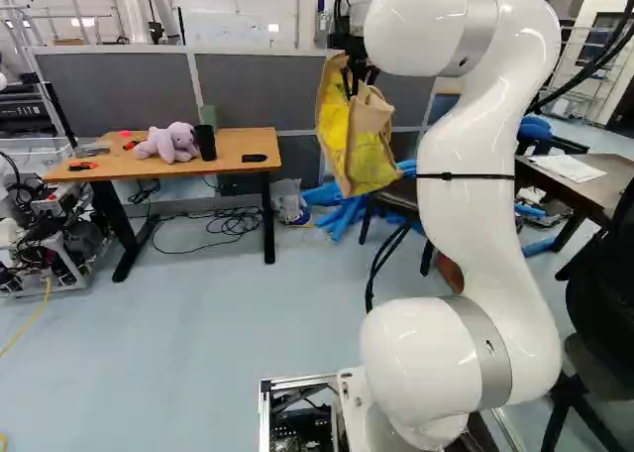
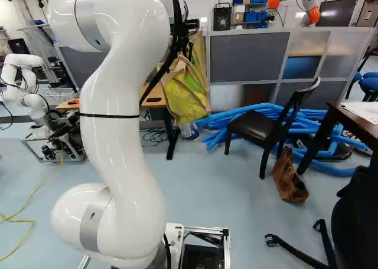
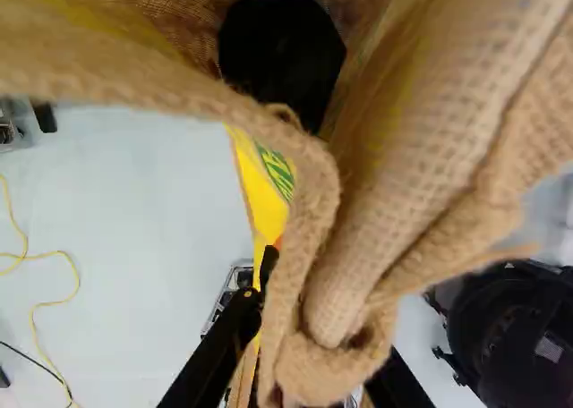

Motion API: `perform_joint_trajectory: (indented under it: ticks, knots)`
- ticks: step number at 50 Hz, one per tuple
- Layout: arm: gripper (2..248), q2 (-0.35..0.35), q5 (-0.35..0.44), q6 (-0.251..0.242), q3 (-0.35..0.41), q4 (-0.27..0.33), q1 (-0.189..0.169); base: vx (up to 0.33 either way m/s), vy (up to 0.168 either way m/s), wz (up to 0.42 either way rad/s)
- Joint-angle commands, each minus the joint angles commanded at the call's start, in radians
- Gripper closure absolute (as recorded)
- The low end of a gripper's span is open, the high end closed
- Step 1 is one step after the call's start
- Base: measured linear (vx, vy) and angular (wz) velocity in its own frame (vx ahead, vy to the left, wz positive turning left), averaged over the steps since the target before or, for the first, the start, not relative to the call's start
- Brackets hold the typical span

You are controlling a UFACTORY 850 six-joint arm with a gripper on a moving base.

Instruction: Pick up the bag on the ground and place it on the table

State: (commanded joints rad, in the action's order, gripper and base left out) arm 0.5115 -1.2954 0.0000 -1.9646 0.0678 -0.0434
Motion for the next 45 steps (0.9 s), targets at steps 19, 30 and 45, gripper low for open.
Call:
perform_joint_trajectory:
  ticks: [19, 30, 45]
  knots:
    - [229, -0.009, -0.011, 0.000, -0.025, 0.000, 0.000, 0.000, 0.000, 0.000]
    - [229, -0.009, -0.011, 0.000, -0.025, 0.000, 0.000, 0.000, 0.000, 0.000]
    - [229, -0.009, -0.011, 0.000, -0.025, 0.000, 0.000, 0.000, 0.000, 0.000]
